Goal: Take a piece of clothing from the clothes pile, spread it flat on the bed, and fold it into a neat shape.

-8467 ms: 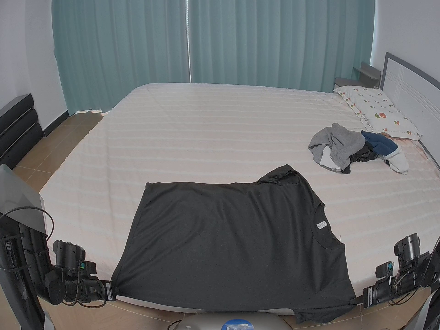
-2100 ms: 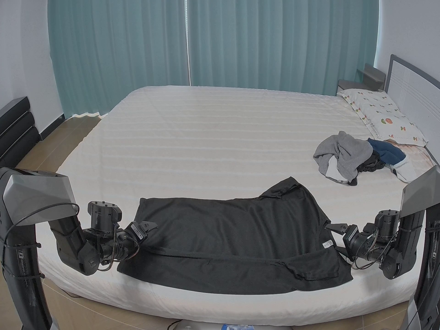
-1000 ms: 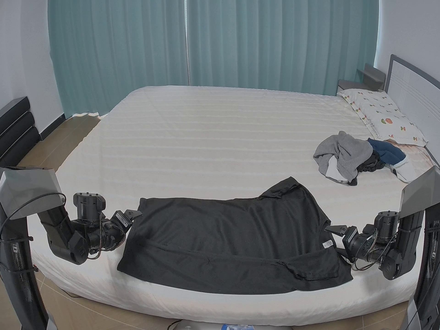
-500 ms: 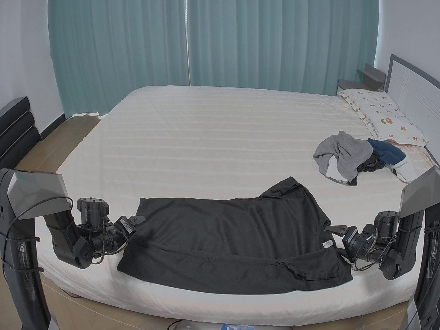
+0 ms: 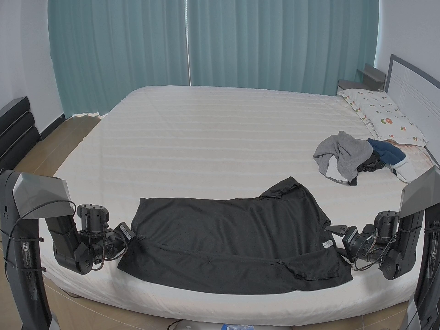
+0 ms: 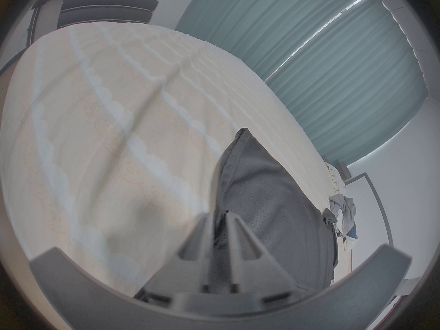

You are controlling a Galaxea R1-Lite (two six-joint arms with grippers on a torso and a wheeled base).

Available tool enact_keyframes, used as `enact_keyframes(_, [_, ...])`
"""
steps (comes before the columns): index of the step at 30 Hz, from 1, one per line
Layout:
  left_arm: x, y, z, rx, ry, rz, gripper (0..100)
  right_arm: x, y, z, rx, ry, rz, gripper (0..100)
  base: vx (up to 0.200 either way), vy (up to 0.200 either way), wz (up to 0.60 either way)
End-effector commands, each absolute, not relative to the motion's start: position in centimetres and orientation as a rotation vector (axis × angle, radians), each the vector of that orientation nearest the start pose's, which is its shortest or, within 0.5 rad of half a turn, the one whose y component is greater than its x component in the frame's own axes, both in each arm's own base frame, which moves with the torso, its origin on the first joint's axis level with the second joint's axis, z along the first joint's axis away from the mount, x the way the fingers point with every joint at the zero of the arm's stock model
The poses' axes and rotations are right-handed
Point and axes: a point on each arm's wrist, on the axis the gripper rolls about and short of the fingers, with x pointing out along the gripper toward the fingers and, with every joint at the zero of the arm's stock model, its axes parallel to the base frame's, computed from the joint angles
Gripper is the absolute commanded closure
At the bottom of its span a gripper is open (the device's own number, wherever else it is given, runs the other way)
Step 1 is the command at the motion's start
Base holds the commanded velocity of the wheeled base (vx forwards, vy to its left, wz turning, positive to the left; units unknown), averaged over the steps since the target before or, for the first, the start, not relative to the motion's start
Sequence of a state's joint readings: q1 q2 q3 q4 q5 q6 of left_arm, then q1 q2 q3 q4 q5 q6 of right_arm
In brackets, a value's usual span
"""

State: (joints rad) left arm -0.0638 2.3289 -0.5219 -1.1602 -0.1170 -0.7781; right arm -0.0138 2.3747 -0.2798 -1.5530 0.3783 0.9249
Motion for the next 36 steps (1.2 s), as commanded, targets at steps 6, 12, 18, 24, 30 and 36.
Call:
enact_keyframes(6, [30.7,-1.9,-3.4,-0.740,0.674,0.100,100,28.2,0.4,-2.6,0.992,0.632,0.100,0,0.000,0.000,0.00])
enact_keyframes(12, [30.3,-1.7,-3.6,-0.736,0.648,0.127,100,27.8,1.8,-1.8,0.956,0.622,0.118,0,0.000,0.000,0.00])
enact_keyframes(18, [30.6,-1.7,-4.4,-0.733,0.664,0.133,100,27.7,2.8,-2.1,0.872,0.624,0.118,0,0.000,0.000,0.00])
enact_keyframes(24, [30.6,-1.7,-4.5,-0.734,0.654,0.129,100,27.7,2.5,-2.2,0.813,0.619,0.131,0,0.000,0.000,0.00])
enact_keyframes(30, [30.6,-1.7,-4.6,-0.734,0.652,0.128,100,27.8,2.3,-3.1,0.720,0.630,0.140,0,0.000,0.000,0.00])
enact_keyframes(36, [30.6,-1.8,-4.6,-0.732,0.653,0.126,100,27.8,2.1,-3.2,0.704,0.629,0.142,0,0.000,0.000,0.00])
